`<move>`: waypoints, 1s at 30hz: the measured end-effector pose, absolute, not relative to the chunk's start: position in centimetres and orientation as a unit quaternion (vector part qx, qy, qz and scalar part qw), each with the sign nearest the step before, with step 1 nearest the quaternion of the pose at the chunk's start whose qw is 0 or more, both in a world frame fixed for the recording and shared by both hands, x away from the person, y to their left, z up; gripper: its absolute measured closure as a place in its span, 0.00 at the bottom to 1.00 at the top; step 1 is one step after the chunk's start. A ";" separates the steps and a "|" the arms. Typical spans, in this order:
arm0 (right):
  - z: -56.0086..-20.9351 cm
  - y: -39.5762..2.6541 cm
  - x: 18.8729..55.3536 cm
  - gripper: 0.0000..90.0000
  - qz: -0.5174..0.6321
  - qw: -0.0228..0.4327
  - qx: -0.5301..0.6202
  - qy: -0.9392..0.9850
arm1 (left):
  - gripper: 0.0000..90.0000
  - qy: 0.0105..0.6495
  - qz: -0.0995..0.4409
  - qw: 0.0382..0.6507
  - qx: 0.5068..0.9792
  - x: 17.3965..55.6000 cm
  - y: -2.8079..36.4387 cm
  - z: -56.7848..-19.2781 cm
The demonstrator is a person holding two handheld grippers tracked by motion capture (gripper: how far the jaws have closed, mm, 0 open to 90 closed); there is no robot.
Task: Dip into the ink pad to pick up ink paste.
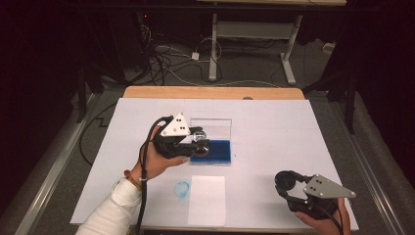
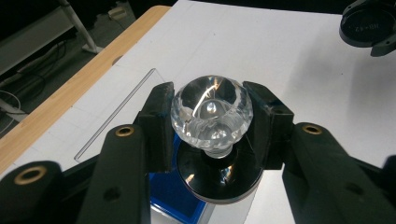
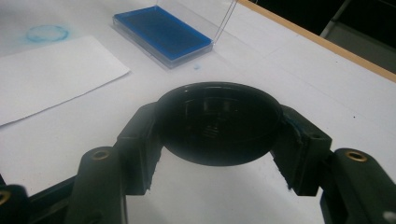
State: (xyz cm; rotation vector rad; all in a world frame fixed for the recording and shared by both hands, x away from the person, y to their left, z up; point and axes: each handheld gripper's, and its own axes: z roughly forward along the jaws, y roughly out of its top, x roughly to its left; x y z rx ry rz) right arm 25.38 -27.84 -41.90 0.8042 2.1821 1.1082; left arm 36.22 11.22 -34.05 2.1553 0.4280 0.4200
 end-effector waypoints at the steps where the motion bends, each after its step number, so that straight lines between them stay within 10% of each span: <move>1: -41.9 -27.8 25.4 0.43 0.413 0.279 0.299 0.814 | 0.61 0.172 0.168 0.434 0.868 36.3 11.1 -34.0; 30: -42.7 -27.4 25.1 0.43 0.401 0.262 0.295 0.827 | 0.61 0.221 0.136 0.392 0.882 41.4 10.3 -37.5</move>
